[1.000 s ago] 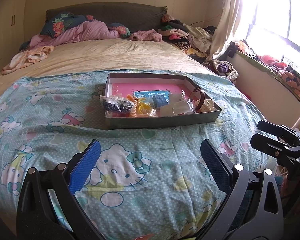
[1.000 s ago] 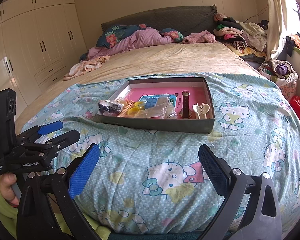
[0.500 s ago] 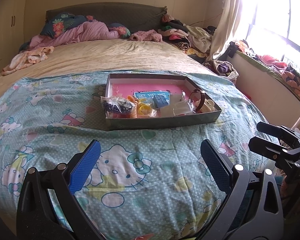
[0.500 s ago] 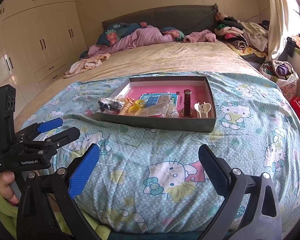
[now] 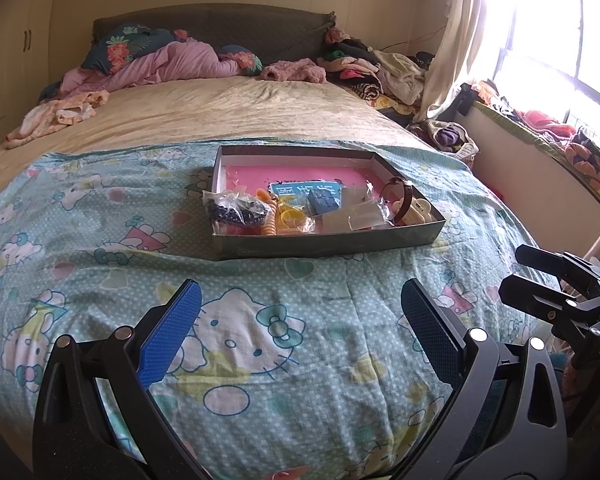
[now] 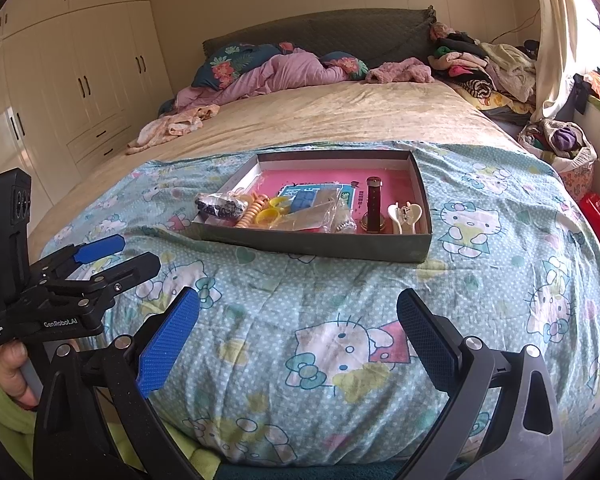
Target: Organize jewelry
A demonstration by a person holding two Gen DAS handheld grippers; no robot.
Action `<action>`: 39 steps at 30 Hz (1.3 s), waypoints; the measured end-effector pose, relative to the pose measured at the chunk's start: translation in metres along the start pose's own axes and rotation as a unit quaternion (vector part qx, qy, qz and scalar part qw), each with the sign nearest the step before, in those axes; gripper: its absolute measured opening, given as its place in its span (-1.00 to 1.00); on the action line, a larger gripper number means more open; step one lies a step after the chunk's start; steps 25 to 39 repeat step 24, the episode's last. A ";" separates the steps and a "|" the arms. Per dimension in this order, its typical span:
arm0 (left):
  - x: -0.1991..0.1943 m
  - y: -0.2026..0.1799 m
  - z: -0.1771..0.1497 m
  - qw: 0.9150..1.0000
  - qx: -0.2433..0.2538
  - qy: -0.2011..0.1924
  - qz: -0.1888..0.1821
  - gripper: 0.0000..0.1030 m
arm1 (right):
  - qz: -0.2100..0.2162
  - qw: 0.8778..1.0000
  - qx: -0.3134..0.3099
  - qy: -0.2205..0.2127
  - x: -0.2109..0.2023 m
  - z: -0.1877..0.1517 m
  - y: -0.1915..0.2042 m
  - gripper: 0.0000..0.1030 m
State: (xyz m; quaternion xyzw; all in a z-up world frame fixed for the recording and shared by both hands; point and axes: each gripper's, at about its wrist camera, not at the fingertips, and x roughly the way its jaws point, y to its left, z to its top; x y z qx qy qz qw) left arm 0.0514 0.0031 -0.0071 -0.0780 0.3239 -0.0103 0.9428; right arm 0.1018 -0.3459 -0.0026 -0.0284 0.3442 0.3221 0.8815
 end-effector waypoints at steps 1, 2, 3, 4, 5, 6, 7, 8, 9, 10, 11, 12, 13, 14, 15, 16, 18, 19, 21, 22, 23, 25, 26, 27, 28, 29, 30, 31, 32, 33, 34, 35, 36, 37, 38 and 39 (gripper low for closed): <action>0.000 -0.001 0.000 1.000 0.001 0.001 -0.001 0.81 | 0.000 1.000 0.001 0.000 0.000 0.000 -0.001 0.91; 0.001 -0.001 0.000 1.000 0.003 0.002 -0.001 0.81 | 0.001 1.000 0.001 0.000 0.000 0.000 -0.001 0.91; 0.001 -0.001 0.000 1.000 0.005 0.003 -0.001 0.81 | 0.000 1.000 0.002 0.001 0.001 0.000 -0.001 0.91; 0.002 -0.001 -0.001 1.000 0.005 0.005 0.001 0.81 | -0.001 1.000 0.003 0.001 0.001 0.000 -0.001 0.91; 0.003 0.000 -0.001 1.000 0.004 0.008 0.003 0.81 | -0.001 1.000 0.004 0.001 0.001 0.000 -0.002 0.91; 0.005 0.000 0.000 1.000 0.001 0.016 0.005 0.81 | -0.002 1.000 0.005 0.002 0.001 -0.001 -0.004 0.91; 0.009 0.002 0.000 1.000 -0.007 0.028 0.008 0.81 | -0.003 1.000 0.007 0.002 0.001 -0.001 -0.005 0.91; 0.011 0.005 0.000 0.999 -0.018 0.034 0.010 0.81 | -0.004 1.000 0.009 0.002 0.002 -0.001 -0.007 0.91; 0.013 0.010 0.000 0.999 -0.026 0.034 0.012 0.81 | -0.005 1.000 0.012 0.002 0.002 -0.001 -0.010 0.91; 0.015 0.013 0.000 0.999 -0.031 0.034 0.016 0.81 | -0.007 1.000 0.016 0.002 0.003 -0.001 -0.013 0.91; 0.018 0.018 0.000 0.999 -0.037 0.035 0.020 0.81 | -0.012 1.000 0.022 0.004 0.004 -0.001 -0.019 0.91; 0.021 0.026 0.001 0.998 -0.045 0.036 0.026 0.81 | -0.013 1.000 0.027 0.004 0.006 -0.001 -0.024 0.91; 0.023 0.034 0.002 0.997 -0.053 0.034 0.034 0.81 | -0.016 0.999 0.032 0.004 0.007 -0.001 -0.029 0.91; 0.026 0.044 0.004 0.997 -0.060 0.033 0.046 0.81 | -0.021 0.999 0.037 0.005 0.008 0.000 -0.036 0.91; 0.031 0.055 0.007 0.995 -0.069 0.033 0.061 0.81 | -0.028 0.999 0.043 0.007 0.010 0.002 -0.048 0.91; 0.036 0.071 0.010 0.993 -0.082 0.032 0.082 0.82 | -0.036 0.998 0.049 0.006 0.011 0.004 -0.059 0.91; 0.047 0.112 0.016 0.984 -0.118 0.031 0.128 0.81 | -0.073 0.995 0.065 0.006 0.015 0.009 -0.092 0.91; 0.052 0.134 0.020 0.979 -0.134 0.029 0.150 0.81 | -0.093 0.993 0.072 0.006 0.018 0.013 -0.112 0.91; 0.064 0.180 0.027 0.964 -0.176 0.033 0.195 0.81 | -0.143 0.986 0.085 0.006 0.025 0.020 -0.152 0.91; 0.070 0.201 0.031 0.959 -0.191 0.037 0.208 0.81 | -0.167 0.982 0.092 0.007 0.031 0.023 -0.175 0.91; 0.078 0.221 0.035 0.953 -0.202 0.043 0.222 0.81 | -0.191 0.976 0.102 0.011 0.036 0.025 -0.197 0.91; 0.087 0.242 0.039 0.947 -0.212 0.047 0.237 0.81 | -0.213 0.970 0.119 0.018 0.044 0.028 -0.225 0.91; 0.087 0.242 0.039 0.947 -0.212 0.047 0.237 0.81 | -0.213 0.970 0.119 0.018 0.044 0.028 -0.225 0.91; 0.087 0.242 0.039 0.947 -0.212 0.047 0.237 0.81 | -0.213 0.970 0.119 0.018 0.044 0.028 -0.225 0.91; 0.087 0.242 0.039 0.947 -0.212 0.047 0.237 0.81 | -0.213 0.970 0.119 0.018 0.044 0.028 -0.225 0.91; 0.087 0.242 0.039 0.947 -0.212 0.047 0.237 0.81 | -0.213 0.970 0.119 0.018 0.044 0.028 -0.225 0.91; 0.087 0.242 0.039 0.947 -0.212 0.047 0.237 0.81 | -0.213 0.970 0.119 0.018 0.044 0.028 -0.225 0.91; 0.087 0.242 0.039 0.947 -0.212 0.047 0.237 0.81 | -0.213 0.970 0.119 0.018 0.044 0.028 -0.225 0.91; 0.087 0.242 0.039 0.947 -0.212 0.047 0.237 0.81 | -0.213 0.970 0.119 0.018 0.044 0.028 -0.225 0.91; 0.087 0.242 0.039 0.947 -0.212 0.047 0.237 0.81 | -0.213 0.970 0.119 0.018 0.044 0.028 -0.225 0.91; 0.087 0.242 0.039 0.947 -0.212 0.047 0.237 0.81 | -0.213 0.970 0.119 0.018 0.044 0.028 -0.225 0.91; 0.087 0.242 0.039 0.947 -0.212 0.047 0.237 0.81 | -0.213 0.970 0.119 0.018 0.044 0.028 -0.225 0.91; 0.087 0.242 0.039 0.947 -0.212 0.047 0.237 0.81 | -0.213 0.970 0.119 0.018 0.044 0.028 -0.225 0.91; 0.087 0.242 0.039 0.947 -0.212 0.047 0.237 0.81 | -0.213 0.970 0.119 0.018 0.044 0.028 -0.225 0.91; 0.087 0.242 0.039 0.947 -0.212 0.047 0.237 0.81 | -0.213 0.970 0.119 0.018 0.044 0.028 -0.225 0.91; 0.087 0.242 0.039 0.947 -0.212 0.047 0.237 0.81 | -0.213 0.970 0.119 0.018 0.044 0.028 -0.225 0.91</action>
